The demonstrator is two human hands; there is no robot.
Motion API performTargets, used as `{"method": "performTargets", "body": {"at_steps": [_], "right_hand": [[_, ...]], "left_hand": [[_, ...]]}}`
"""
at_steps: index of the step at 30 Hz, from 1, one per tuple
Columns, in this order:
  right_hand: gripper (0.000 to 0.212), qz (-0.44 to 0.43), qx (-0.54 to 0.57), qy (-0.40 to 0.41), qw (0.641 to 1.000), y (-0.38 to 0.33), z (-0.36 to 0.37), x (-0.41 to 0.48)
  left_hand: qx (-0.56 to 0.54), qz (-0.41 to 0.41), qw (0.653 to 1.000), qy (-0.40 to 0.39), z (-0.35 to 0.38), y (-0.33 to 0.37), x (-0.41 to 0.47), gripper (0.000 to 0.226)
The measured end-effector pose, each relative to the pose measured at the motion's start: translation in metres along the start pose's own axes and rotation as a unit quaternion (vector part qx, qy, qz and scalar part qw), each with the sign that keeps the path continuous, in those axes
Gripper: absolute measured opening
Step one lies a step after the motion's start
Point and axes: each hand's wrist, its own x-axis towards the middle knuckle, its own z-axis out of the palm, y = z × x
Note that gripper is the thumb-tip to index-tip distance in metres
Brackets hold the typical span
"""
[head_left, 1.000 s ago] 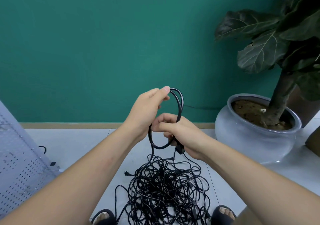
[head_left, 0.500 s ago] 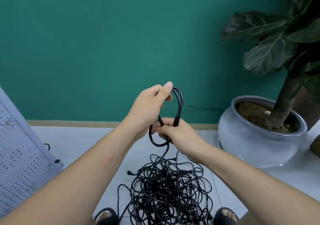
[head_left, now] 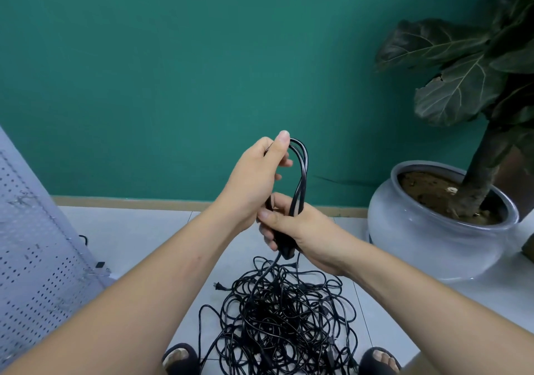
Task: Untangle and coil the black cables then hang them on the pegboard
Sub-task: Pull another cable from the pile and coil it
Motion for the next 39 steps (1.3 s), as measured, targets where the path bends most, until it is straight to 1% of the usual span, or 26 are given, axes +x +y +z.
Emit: {"method": "performTargets", "body": {"at_steps": [3, 4, 6, 9, 11, 13, 16, 17, 18, 20, 23, 25, 28, 29, 32, 35, 37, 39], "right_hand": [[0.031, 0.028, -0.039, -0.015, 0.999, 0.000, -0.004, -0.003], [0.033, 0.032, -0.051, -0.020, 0.998, 0.001, -0.005, -0.004], [0.027, 0.040, -0.064, -0.024, 0.997, 0.001, -0.007, -0.008], [0.015, 0.030, -0.037, -0.022, 0.999, 0.001, -0.008, -0.012], [0.014, 0.015, -0.032, -0.001, 0.999, 0.000, -0.009, -0.010], [0.013, 0.020, -0.012, 0.024, 0.999, -0.004, -0.009, -0.009], [0.008, 0.050, 0.074, 0.056, 0.994, -0.014, -0.008, -0.010], [0.009, 0.053, 0.080, 0.067, 0.993, -0.015, -0.007, -0.009], [0.014, 0.052, 0.064, 0.082, 0.993, -0.015, -0.006, -0.008], [0.024, 0.046, -0.002, 0.106, 0.993, -0.011, -0.004, -0.005], [0.026, 0.032, -0.116, 0.116, 0.986, -0.011, 0.000, -0.004], [0.032, 0.015, -0.153, 0.123, 0.980, -0.011, 0.000, -0.004], [0.044, -0.017, -0.159, 0.119, 0.980, -0.010, -0.002, -0.004], [0.048, -0.016, -0.150, 0.112, 0.982, -0.009, -0.003, -0.004], [0.055, 0.020, -0.117, 0.081, 0.990, -0.011, -0.007, -0.007], [0.061, 0.044, -0.136, 0.067, 0.987, -0.016, -0.008, -0.009], [0.061, 0.051, -0.137, 0.056, 0.988, -0.019, -0.010, -0.009], [0.060, 0.051, -0.144, 0.046, 0.987, -0.021, -0.014, -0.007]], "left_hand": [[-0.016, -0.007, 0.999, -0.044, -0.003, 0.002, 0.000, 0.039], [-0.020, -0.012, 0.997, -0.067, -0.005, 0.005, 0.000, 0.040], [-0.015, -0.019, 0.994, -0.104, -0.012, 0.010, 0.001, 0.041], [-0.029, -0.021, 0.993, -0.117, -0.023, 0.016, 0.006, 0.035], [-0.052, -0.021, 0.993, -0.104, -0.022, 0.015, 0.007, 0.026], [-0.057, -0.008, 0.996, -0.069, -0.014, 0.014, 0.005, 0.015], [-0.029, 0.012, 0.999, -0.030, 0.002, 0.013, 0.000, 0.017], [-0.021, 0.014, 0.999, -0.019, 0.006, 0.014, -0.002, 0.019], [-0.019, 0.011, 1.000, -0.005, 0.009, 0.014, -0.002, 0.020], [-0.024, -0.008, 0.999, 0.022, 0.013, 0.015, -0.002, 0.018], [-0.028, -0.039, 0.998, 0.046, 0.011, 0.020, 0.001, 0.016], [-0.034, -0.049, 0.997, 0.045, 0.007, 0.022, 0.003, 0.016], [-0.048, -0.055, 0.997, 0.041, 0.001, 0.023, 0.007, 0.018], [-0.052, -0.056, 0.997, 0.035, 0.000, 0.022, 0.008, 0.019], [-0.064, -0.058, 0.996, 0.016, -0.001, 0.018, 0.011, 0.018], [-0.080, -0.067, 0.994, 0.018, -0.003, 0.012, 0.014, 0.023], [-0.114, -0.083, 0.990, 0.022, -0.003, 0.009, 0.017, 0.025], [-0.155, -0.099, 0.983, 0.019, -0.003, 0.008, 0.020, 0.023]]}}
